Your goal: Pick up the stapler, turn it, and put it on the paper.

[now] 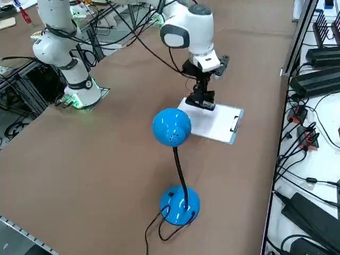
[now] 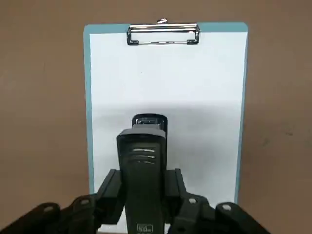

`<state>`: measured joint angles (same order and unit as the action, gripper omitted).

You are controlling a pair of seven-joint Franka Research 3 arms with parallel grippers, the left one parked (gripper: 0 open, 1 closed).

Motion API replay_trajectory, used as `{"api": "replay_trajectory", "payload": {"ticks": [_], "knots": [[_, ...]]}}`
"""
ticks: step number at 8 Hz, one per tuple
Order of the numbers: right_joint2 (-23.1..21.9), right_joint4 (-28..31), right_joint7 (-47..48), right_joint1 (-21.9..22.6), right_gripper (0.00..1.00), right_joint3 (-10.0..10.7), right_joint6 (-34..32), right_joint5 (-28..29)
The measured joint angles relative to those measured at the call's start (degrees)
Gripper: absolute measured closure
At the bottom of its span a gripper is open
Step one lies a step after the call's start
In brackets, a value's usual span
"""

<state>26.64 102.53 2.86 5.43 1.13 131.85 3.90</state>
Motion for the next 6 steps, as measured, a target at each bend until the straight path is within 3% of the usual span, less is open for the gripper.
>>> {"api": "replay_trajectory", "payload": {"ticks": [6], "knots": [[3.44,0.64,-4.16,-1.00,0.59,-0.04,4.55,0.39]]}}
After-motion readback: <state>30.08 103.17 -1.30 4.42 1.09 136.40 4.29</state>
